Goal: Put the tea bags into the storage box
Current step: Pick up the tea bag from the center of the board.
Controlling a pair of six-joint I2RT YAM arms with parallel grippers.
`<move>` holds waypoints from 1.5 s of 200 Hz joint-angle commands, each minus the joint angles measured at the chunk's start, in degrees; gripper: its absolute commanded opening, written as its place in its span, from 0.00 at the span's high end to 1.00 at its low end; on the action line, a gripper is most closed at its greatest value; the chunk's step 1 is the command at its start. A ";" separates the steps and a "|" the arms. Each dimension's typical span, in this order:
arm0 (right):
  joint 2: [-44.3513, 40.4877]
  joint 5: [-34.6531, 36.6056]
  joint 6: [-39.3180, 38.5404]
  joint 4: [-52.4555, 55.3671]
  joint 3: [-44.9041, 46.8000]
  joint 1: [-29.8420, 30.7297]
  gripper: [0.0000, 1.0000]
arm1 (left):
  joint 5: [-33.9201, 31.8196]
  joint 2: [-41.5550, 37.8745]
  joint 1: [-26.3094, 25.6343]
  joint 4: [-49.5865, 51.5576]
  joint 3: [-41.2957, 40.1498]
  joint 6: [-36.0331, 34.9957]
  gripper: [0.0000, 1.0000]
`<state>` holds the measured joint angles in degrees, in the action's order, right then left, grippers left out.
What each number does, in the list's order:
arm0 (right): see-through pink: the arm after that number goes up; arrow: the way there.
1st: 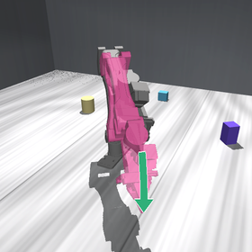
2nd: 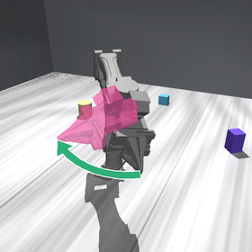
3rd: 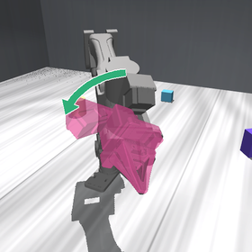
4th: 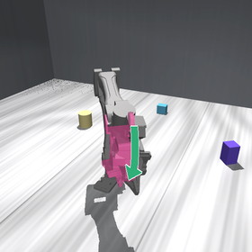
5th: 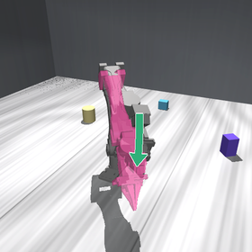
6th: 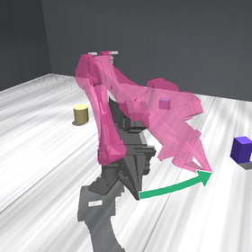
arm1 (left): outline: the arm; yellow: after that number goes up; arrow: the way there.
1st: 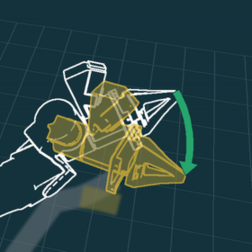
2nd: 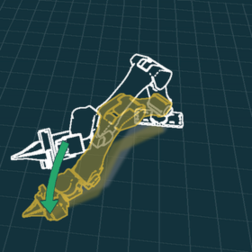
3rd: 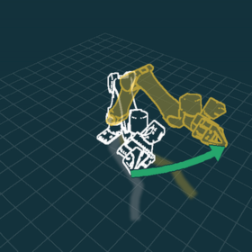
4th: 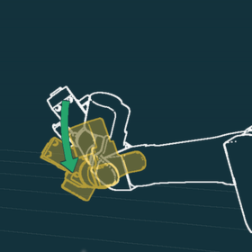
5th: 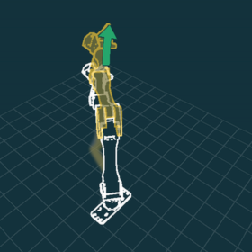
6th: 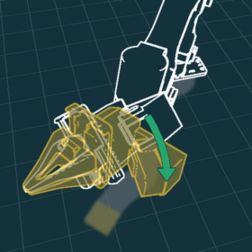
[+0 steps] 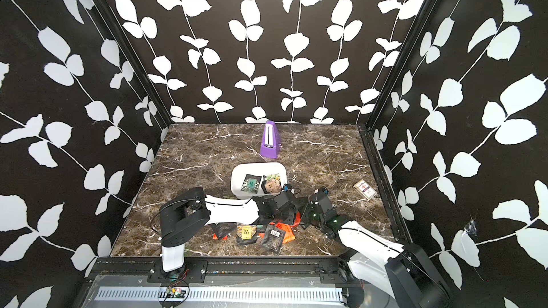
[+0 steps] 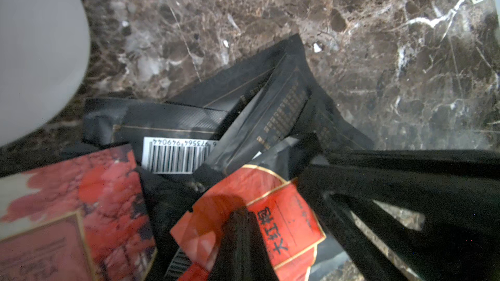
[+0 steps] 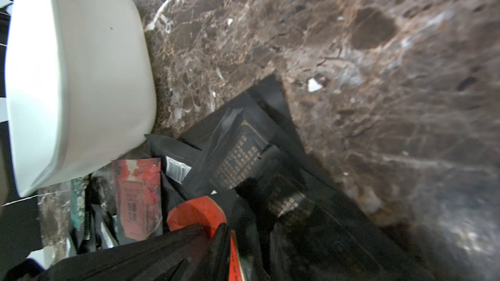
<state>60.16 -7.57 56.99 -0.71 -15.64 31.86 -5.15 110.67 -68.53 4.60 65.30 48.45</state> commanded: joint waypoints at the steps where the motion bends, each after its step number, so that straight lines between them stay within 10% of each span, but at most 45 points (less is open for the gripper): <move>1: 0.74 -1.35 0.61 -1.40 1.75 -0.13 0.73 | 0.30 0.51 -0.02 1.35 -0.96 0.19 1.00; 178: -7.10 -0.42 -0.80 5.93 0.46 -0.13 1.00 | -0.10 -5.27 -0.02 1.42 0.57 -2.57 1.00; 300: -17.20 8.84 -8.35 28.42 -21.73 -0.13 1.00 | -20.72 -30.22 2.37 8.04 -12.71 -6.83 0.64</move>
<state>40.42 0.23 51.35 26.57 -30.87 31.83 -20.10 84.53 -67.48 10.04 58.39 40.88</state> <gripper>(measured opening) 0.044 0.334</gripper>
